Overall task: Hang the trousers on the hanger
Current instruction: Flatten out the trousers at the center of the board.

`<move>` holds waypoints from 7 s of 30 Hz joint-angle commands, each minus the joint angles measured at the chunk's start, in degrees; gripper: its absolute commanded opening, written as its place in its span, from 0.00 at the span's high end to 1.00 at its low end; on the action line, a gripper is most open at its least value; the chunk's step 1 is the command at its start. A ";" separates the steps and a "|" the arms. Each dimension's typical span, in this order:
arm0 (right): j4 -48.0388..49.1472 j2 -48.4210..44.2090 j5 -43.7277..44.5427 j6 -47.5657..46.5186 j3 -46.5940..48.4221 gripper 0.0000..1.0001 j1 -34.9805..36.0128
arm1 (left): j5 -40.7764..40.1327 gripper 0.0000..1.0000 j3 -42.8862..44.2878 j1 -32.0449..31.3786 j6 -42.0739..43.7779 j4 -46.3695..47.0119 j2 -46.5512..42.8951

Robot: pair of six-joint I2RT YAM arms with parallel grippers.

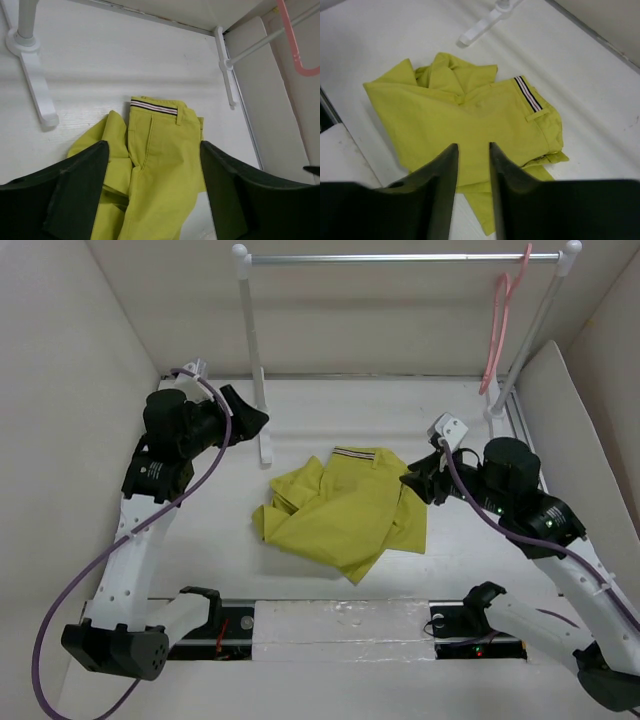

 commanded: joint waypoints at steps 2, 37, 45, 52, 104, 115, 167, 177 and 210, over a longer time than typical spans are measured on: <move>2.32 1.00 3.50 -0.65 -0.26 0.88 -0.12 | -2.69 0.43 -0.33 -0.21 -1.55 1.66 -0.70; 19.79 60.60 -9.15 -3.56 12.94 0.11 -9.70 | -2.79 0.16 -50.69 -1.00 -22.38 17.53 -0.46; 23.84 54.46 -9.25 -2.23 6.43 1.00 -8.30 | -3.50 0.71 -45.18 -1.00 -23.26 28.11 8.17; 14.99 21.83 1.74 -0.74 3.78 1.00 -3.56 | -14.90 1.00 -27.43 -1.00 -19.93 13.28 -4.11; 4.27 -1.16 -14.17 11.45 3.84 1.00 -3.39 | -58.21 0.42 7.21 -4.61 -7.53 -1.41 -10.93; -15.03 -4.72 13.95 18.07 -15.64 0.17 -2.56 | -52.91 0.02 -10.09 -4.61 -7.80 -7.40 -18.21; 12.94 16.75 5.78 8.84 -26.01 0.19 17.28 | -20.03 0.28 -31.97 -14.72 -21.50 -13.71 -13.97; 18.75 28.24 6.58 8.40 -26.01 0.22 18.34 | -16.59 0.15 -33.73 -18.75 -31.25 -26.64 -19.50; 8.02 29.05 2.62 8.75 13.90 1.00 -10.32 | -35.94 0.09 -8.94 -16.21 -18.33 -23.39 -9.22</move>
